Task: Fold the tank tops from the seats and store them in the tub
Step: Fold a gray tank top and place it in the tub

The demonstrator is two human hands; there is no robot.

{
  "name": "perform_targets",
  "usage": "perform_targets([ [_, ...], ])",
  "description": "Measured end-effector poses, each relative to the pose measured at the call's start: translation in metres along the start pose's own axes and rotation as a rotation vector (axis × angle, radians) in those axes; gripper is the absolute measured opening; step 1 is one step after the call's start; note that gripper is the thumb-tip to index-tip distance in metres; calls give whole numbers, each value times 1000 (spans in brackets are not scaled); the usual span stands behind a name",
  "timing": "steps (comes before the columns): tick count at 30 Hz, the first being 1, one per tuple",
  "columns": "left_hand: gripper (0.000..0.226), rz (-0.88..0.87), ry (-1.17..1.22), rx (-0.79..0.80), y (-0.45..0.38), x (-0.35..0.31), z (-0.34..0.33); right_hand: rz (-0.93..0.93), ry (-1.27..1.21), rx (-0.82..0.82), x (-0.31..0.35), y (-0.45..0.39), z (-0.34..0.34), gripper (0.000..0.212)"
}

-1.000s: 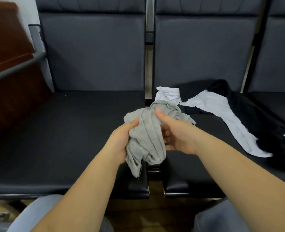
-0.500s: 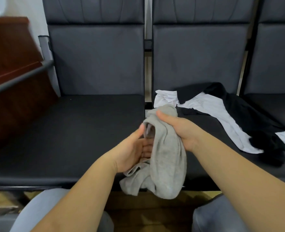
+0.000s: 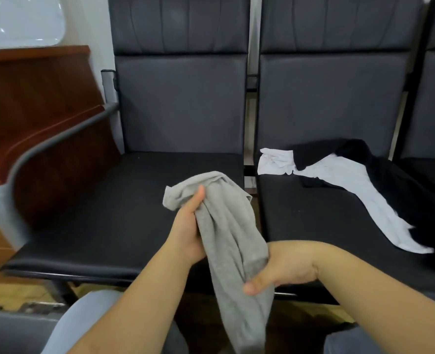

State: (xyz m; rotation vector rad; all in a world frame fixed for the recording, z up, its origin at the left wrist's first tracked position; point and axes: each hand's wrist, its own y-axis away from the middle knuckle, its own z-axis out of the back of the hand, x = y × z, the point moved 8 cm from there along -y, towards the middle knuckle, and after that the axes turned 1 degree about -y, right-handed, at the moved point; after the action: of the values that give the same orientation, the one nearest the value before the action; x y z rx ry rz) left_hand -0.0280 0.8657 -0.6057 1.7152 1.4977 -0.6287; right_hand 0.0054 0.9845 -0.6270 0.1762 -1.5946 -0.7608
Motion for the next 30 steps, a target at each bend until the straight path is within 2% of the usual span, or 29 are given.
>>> perform_targets([
  [2,47,30,-44,15,2,3,-2,18,-16,-52,1,-10,1,45],
  [4,39,69,-64,-5,5,6,-2,84,-133,-150,7,-15,9,54],
  [6,36,79,-106,-25,5,4,-1,163,-268,-232,14,-15,19,50],
  [9,49,72,-205,-64,0,2,5,234,-370,-349,20,-15,37,47],
  [12,47,51,-330,-80,-5,-2,8,303,-463,-437,24,-15,53,55],
  [14,55,71,-365,-90,-8,0,10,331,-533,-464,26,-14,62,51],
  [17,60,100,-332,-149,-14,4,17,351,-662,-474,25,-12,72,49],
  [23,28,-3,-205,-359,-19,-7,39,480,-809,-518,35,4,87,45],
  [30,23,-70,-111,-399,-19,-9,35,459,-896,-747,26,19,110,42],
])
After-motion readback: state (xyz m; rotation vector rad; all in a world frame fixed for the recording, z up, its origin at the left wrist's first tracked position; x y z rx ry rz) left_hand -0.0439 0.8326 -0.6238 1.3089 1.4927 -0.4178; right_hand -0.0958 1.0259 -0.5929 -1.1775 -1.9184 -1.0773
